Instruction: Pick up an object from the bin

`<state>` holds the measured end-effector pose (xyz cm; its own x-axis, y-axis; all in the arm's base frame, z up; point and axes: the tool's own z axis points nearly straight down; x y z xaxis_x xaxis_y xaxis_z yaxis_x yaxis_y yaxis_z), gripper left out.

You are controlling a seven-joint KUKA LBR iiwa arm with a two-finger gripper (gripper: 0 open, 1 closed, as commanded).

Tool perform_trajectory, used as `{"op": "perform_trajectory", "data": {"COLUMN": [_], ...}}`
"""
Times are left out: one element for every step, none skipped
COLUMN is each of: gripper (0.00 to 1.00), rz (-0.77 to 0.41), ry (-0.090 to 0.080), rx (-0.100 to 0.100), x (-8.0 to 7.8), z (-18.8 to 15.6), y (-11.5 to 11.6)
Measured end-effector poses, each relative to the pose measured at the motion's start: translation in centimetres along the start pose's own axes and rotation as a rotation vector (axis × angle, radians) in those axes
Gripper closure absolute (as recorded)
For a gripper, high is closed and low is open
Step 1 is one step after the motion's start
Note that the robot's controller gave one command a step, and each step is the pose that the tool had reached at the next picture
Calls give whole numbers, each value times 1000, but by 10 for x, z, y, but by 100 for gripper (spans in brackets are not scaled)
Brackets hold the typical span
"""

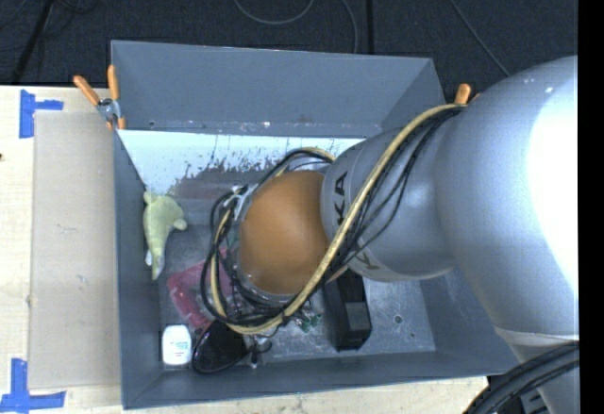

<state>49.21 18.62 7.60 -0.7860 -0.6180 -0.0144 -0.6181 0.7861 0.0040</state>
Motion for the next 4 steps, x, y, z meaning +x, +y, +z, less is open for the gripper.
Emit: {"op": "perform_trajectory", "data": {"gripper": [100, 100, 100, 100], "rz": [1, 1, 2, 3], "ry": [0, 0, 0, 0], "rx": [0, 0, 0, 0], "x": [0, 0, 0, 0], "z": [0, 0, 0, 0], "y": [0, 0, 0, 0]}}
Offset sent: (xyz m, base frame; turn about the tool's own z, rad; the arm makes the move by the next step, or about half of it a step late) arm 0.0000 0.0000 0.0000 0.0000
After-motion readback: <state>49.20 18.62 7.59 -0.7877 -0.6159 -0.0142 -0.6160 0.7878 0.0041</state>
